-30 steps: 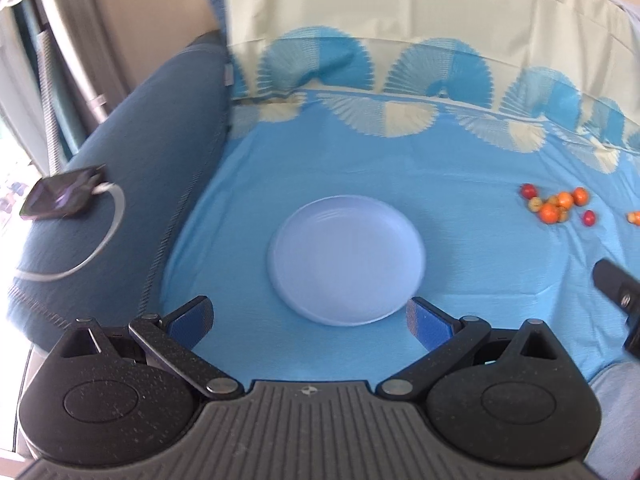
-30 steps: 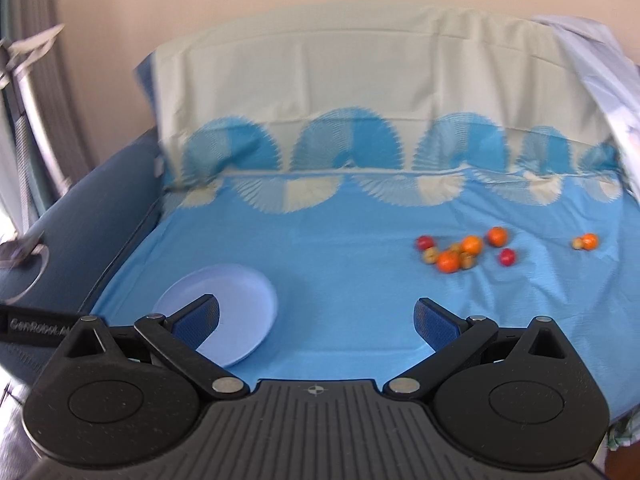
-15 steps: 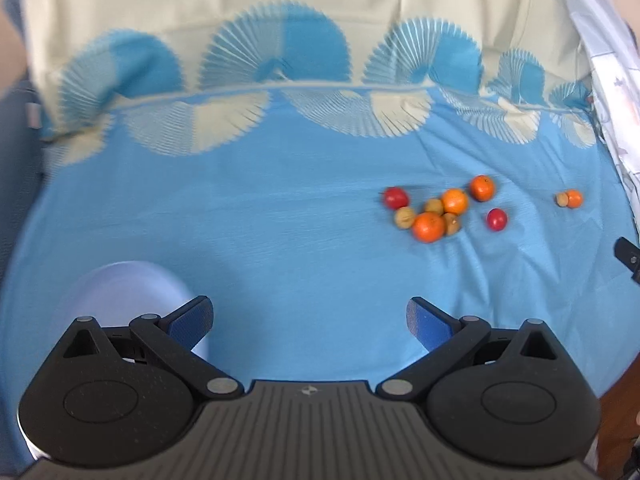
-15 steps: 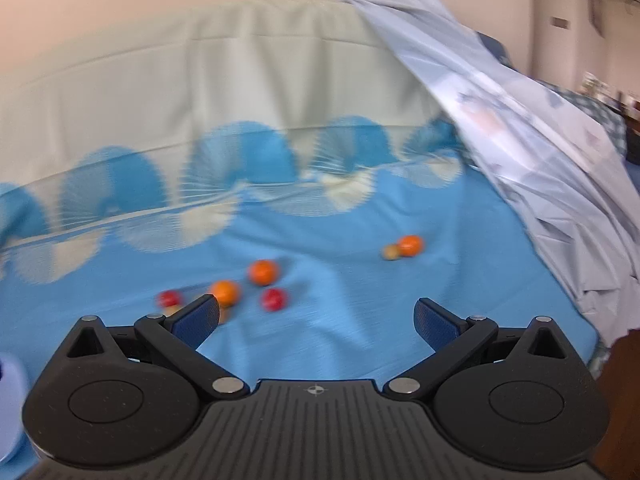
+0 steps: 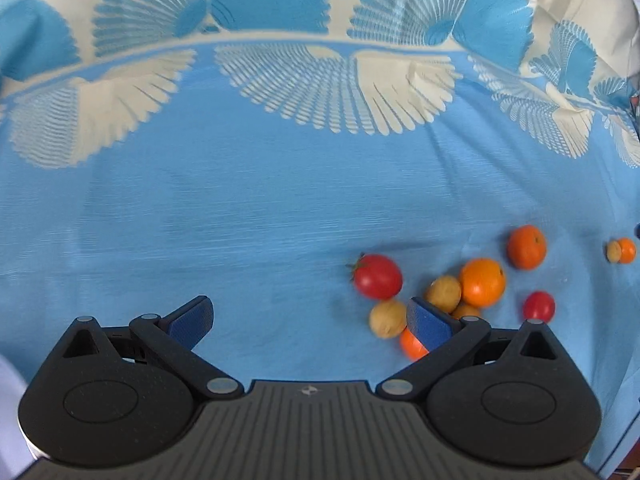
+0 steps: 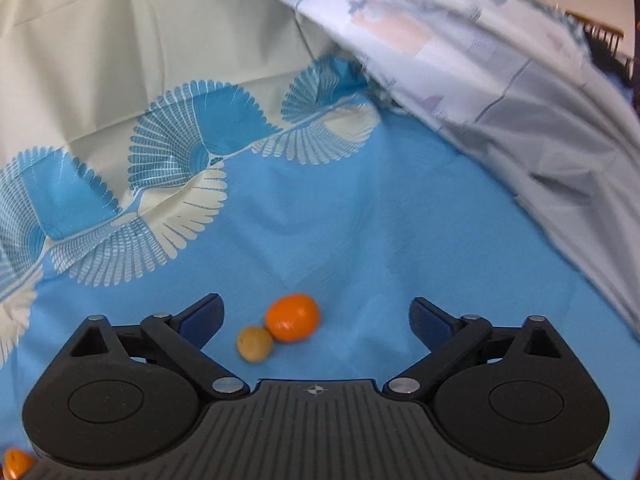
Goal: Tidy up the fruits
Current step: 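Grasp a red tomato with the left tool while the right tool grasps a tangerine, then carry the tomato in the left tool toward the plate while the right tool carries the tangerine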
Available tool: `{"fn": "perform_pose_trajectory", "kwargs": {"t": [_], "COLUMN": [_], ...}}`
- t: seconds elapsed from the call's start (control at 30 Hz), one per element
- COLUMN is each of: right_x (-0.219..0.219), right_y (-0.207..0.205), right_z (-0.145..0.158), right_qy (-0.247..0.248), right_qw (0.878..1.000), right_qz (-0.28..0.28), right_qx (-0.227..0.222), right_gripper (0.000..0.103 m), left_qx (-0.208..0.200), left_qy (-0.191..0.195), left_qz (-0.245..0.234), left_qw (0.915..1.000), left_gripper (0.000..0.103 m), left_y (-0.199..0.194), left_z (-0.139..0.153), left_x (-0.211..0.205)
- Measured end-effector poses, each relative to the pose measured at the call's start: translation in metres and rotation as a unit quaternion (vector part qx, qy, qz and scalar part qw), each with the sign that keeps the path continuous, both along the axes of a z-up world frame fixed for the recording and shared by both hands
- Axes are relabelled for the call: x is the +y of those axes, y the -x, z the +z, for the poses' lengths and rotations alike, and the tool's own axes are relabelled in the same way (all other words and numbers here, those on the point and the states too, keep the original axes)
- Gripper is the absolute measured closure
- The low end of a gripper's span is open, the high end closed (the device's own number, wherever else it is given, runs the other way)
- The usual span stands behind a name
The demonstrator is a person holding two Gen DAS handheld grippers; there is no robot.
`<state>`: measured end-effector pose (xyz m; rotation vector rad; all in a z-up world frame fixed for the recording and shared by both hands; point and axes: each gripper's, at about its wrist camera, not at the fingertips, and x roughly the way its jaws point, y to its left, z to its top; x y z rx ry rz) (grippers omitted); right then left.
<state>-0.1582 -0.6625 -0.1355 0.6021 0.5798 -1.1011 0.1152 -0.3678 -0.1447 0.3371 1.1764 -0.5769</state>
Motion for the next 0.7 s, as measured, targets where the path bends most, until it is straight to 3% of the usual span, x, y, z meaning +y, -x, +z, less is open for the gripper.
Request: {"fn": "perform_pose_trajectory", "kwargs": {"t": [0.13, 0.27, 0.3, 0.37, 0.43, 0.47, 0.57, 0.7], "right_x": [-0.025, -0.020, -0.020, -0.017, -0.016, -0.013, 0.000, 0.020], "right_y": [-0.021, -0.039, -0.041, -0.040, -0.034, -0.030, -0.019, -0.006], "right_z": [-0.029, -0.035, -0.034, -0.029, -0.023, -0.021, -0.009, 0.014], "right_qy": [-0.076, -0.059, -0.056, -0.041, -0.050, -0.047, -0.013, 0.002], "right_qw": [0.997, 0.997, 0.996, 0.997, 0.998, 0.998, 0.999, 1.000], "right_qz": [-0.006, 0.002, -0.003, -0.007, -0.005, -0.004, 0.008, 0.018], "right_qx": [0.006, 0.058, 0.067, 0.066, 0.047, 0.045, 0.032, 0.006], "right_gripper": [0.021, 0.020, 0.026, 0.053, 0.059, 0.059, 0.059, 0.059], "left_qx": [0.029, 0.059, 0.062, 0.052, 0.058, 0.065, 0.031, 0.034], "left_qy": [0.002, 0.008, 0.014, 0.012, 0.033, 0.038, 0.036, 0.033], "left_qz": [-0.001, 0.003, 0.011, 0.030, 0.007, 0.002, 0.000, 0.011], "left_qw": [0.9996, 0.9982, 0.9979, 0.9981, 0.9978, 0.9971, 0.9989, 0.9988], "left_gripper": [0.000, 0.001, 0.009, 0.024, 0.057, 0.065, 0.065, 0.065], "left_y": [-0.012, -0.019, -0.021, -0.023, -0.020, -0.018, -0.012, -0.013], "left_z": [-0.014, -0.025, -0.025, -0.024, -0.016, -0.011, 0.003, 0.006], "left_x": [-0.014, -0.025, -0.026, -0.028, -0.027, -0.026, -0.023, -0.010]}}
